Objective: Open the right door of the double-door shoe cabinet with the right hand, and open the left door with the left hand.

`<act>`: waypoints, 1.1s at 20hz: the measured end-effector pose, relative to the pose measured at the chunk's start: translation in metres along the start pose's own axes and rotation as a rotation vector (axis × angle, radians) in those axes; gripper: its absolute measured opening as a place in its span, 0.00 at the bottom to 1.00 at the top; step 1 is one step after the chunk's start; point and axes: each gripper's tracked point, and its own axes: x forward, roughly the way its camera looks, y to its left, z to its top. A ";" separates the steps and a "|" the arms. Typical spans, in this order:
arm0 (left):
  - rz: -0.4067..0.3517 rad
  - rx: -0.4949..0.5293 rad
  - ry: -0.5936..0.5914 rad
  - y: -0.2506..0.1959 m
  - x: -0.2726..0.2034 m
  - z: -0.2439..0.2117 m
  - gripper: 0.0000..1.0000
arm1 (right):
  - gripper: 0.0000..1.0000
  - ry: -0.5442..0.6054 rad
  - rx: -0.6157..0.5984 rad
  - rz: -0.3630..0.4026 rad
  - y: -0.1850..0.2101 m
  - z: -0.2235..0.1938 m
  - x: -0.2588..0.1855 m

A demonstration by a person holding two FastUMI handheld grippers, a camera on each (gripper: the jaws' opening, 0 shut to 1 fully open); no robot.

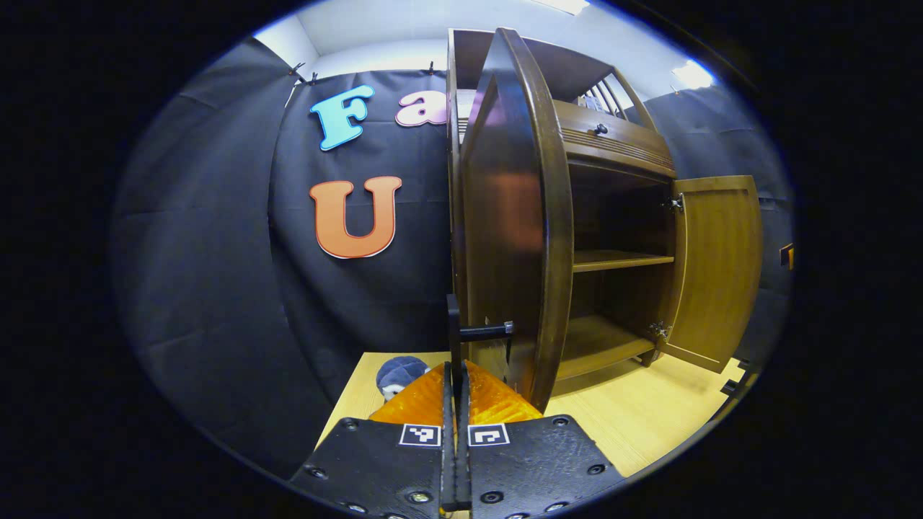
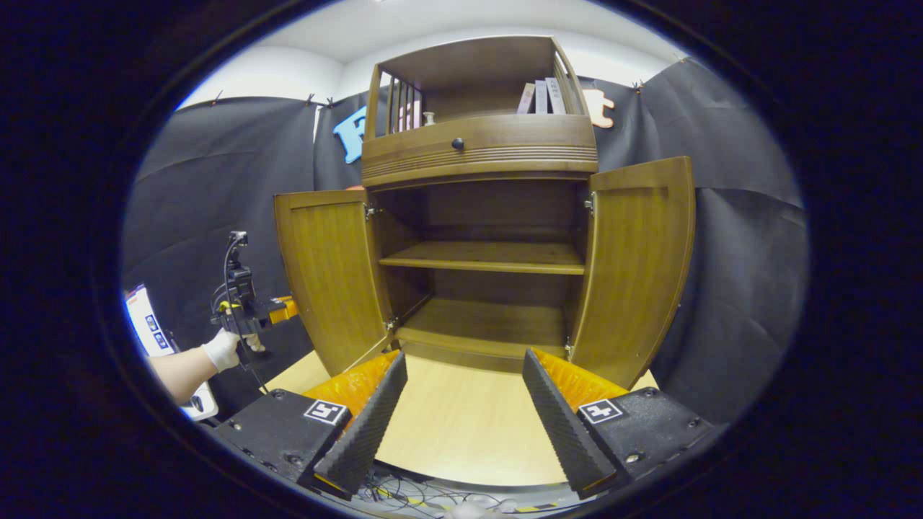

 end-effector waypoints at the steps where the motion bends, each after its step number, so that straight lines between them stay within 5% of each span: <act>1: -0.018 -0.003 0.004 0.001 0.002 -0.001 0.00 | 1.00 0.003 -0.006 0.006 0.002 0.000 -0.002; 6: -0.053 0.005 0.017 0.012 0.002 -0.002 0.00 | 1.00 0.005 -0.044 -0.002 0.002 -0.001 -0.011; 12: 0.017 -0.063 0.043 0.040 -0.027 -0.004 0.60 | 1.00 0.003 -0.068 -0.025 -0.004 0.000 -0.019; 13: 0.042 -0.063 0.027 0.044 -0.038 -0.001 0.89 | 1.00 0.003 -0.065 -0.024 -0.004 -0.001 -0.018; 16: 0.093 -0.052 0.020 0.047 -0.060 0.007 0.98 | 1.00 0.000 -0.058 -0.020 -0.002 -0.001 -0.012; 22: 0.170 -0.034 0.015 0.035 -0.094 0.042 0.96 | 1.00 -0.017 -0.056 0.003 0.010 0.004 0.000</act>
